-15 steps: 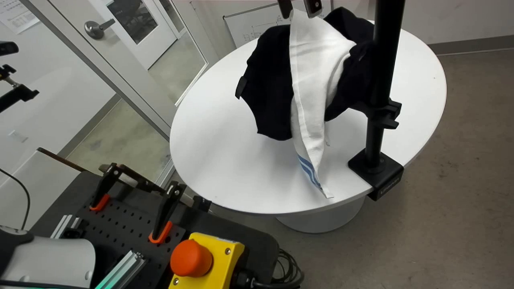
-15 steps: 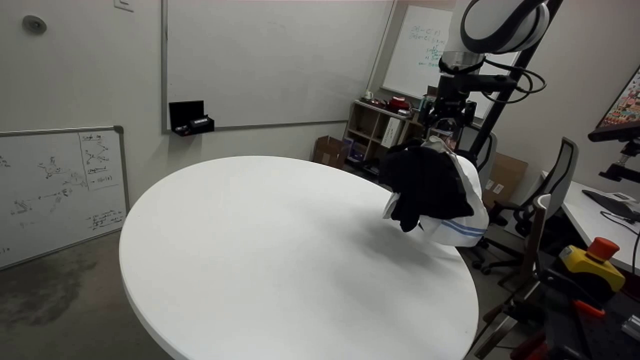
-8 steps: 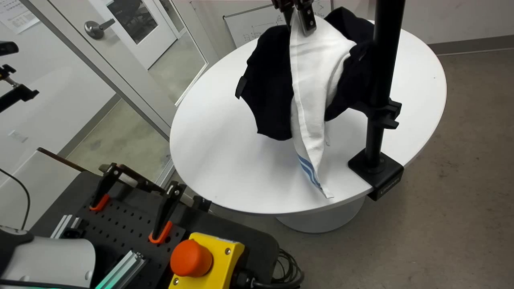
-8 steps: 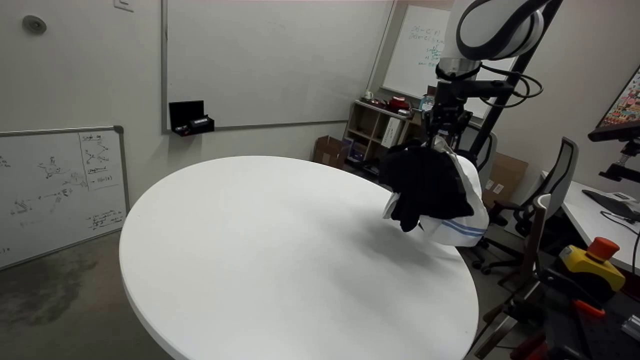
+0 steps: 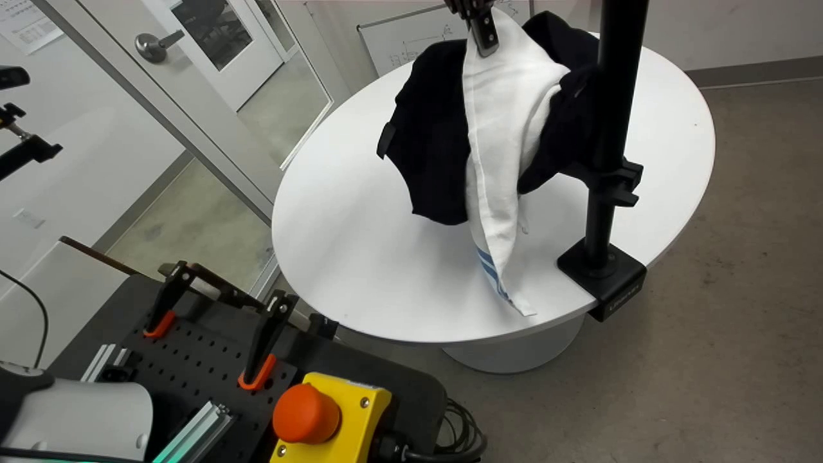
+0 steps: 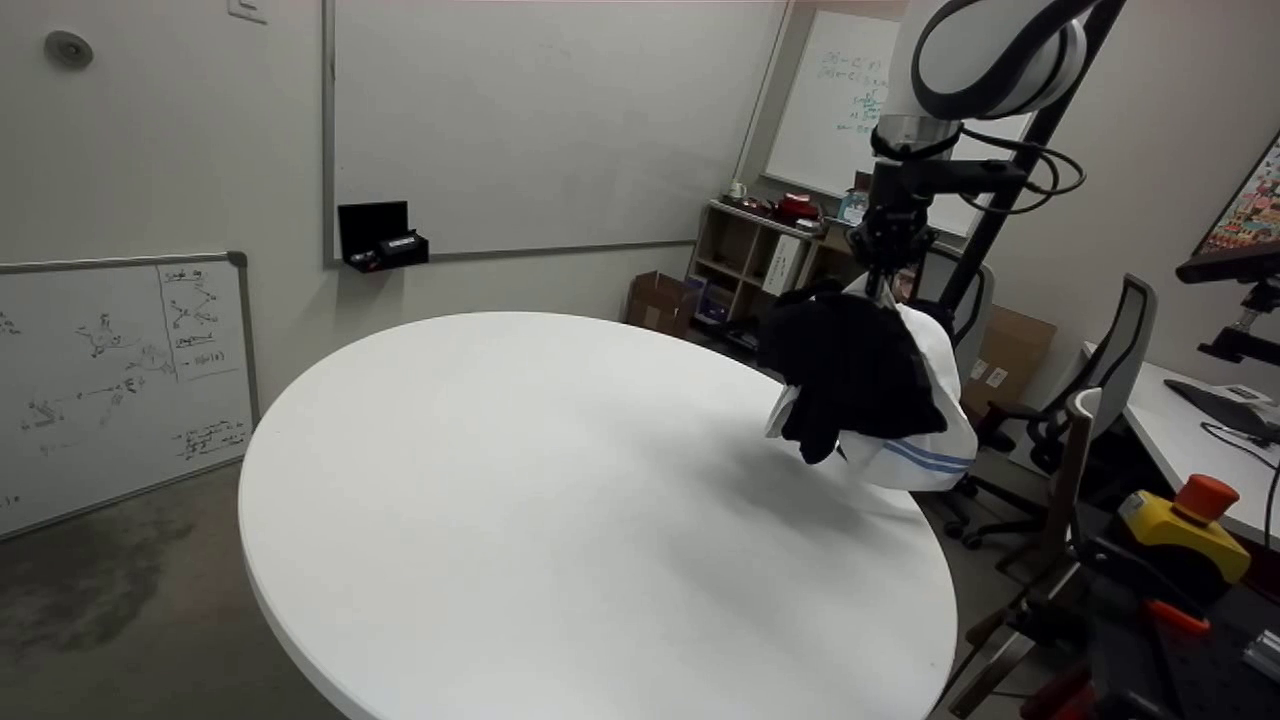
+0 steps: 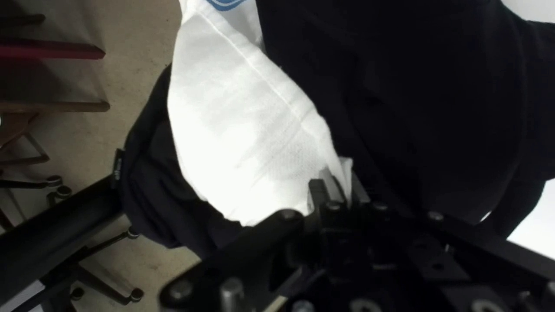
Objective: Pick up the white cloth and put it on the table
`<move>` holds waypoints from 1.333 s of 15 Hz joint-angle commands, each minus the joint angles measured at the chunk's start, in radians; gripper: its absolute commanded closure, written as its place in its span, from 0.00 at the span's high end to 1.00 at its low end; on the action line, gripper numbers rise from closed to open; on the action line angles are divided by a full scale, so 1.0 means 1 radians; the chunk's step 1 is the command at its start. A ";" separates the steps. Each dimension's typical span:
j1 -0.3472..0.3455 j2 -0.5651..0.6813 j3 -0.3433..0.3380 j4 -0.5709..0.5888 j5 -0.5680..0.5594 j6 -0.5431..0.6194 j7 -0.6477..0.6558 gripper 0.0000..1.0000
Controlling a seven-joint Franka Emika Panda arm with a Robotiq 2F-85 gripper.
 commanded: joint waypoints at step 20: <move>-0.017 -0.188 0.010 0.113 0.175 -0.118 -0.017 0.01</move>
